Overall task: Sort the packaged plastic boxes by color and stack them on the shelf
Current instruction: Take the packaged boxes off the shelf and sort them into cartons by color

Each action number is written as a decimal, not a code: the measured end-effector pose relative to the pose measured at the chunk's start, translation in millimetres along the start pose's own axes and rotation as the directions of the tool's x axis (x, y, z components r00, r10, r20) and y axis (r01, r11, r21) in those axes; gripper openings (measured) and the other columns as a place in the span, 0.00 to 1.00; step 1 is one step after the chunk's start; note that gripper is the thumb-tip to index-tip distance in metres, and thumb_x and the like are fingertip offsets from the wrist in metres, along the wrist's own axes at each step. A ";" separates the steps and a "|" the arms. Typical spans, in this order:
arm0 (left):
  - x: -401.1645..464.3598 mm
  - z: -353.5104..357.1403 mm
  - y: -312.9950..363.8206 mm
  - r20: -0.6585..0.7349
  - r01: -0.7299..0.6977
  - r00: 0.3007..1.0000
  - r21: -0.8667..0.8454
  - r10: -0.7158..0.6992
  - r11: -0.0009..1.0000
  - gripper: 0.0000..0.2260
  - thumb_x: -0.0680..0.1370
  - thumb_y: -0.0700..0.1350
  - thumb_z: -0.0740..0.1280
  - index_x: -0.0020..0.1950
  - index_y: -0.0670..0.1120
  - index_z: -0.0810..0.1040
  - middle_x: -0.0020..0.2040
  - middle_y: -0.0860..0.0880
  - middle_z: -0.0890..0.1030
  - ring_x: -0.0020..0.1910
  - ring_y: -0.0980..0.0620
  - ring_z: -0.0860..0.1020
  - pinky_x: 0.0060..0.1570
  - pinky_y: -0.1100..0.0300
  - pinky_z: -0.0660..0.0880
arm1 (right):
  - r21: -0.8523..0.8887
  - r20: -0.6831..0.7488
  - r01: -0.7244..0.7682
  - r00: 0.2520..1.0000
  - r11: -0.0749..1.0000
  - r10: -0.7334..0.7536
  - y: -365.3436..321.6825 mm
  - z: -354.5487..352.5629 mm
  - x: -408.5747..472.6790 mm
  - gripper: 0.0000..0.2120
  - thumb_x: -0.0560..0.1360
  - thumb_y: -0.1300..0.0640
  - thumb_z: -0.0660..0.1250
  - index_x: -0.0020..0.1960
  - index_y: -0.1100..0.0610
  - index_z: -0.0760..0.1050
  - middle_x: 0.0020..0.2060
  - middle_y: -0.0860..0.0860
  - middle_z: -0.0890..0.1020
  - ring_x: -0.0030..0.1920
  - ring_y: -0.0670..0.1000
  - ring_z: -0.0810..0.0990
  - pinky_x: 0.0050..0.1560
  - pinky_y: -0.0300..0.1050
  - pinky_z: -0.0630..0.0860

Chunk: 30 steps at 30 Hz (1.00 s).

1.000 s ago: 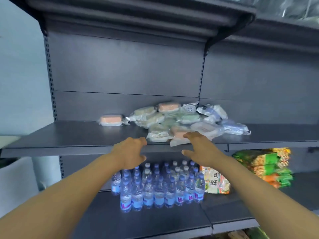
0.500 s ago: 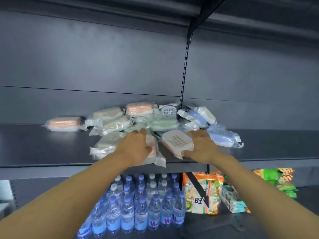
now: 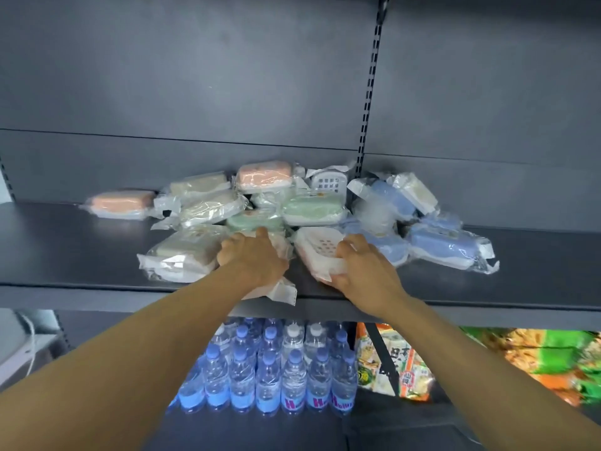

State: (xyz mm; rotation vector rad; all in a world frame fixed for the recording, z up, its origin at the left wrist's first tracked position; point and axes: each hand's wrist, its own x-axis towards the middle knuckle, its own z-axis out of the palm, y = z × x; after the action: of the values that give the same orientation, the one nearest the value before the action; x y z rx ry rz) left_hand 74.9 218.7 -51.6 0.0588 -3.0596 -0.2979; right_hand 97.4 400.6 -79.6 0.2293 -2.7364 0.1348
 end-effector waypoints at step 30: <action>-73.8 -12.5 -75.1 -0.226 -0.398 0.903 -0.124 0.365 0.909 0.30 0.70 0.54 0.70 0.68 0.49 0.63 0.60 0.44 0.74 0.59 0.43 0.70 0.59 0.52 0.71 | 0.101 0.230 -0.335 0.924 0.937 0.306 -37.2 5.3 18.7 0.37 0.73 0.35 0.59 0.76 0.48 0.52 0.73 0.58 0.59 0.72 0.63 0.57 0.67 0.58 0.64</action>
State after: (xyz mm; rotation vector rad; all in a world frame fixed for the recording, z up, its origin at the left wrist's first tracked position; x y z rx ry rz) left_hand 151.7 146.0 -58.5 -0.4874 -2.7515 -0.4848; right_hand 85.0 360.8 -74.9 -0.1842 -2.9599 0.4146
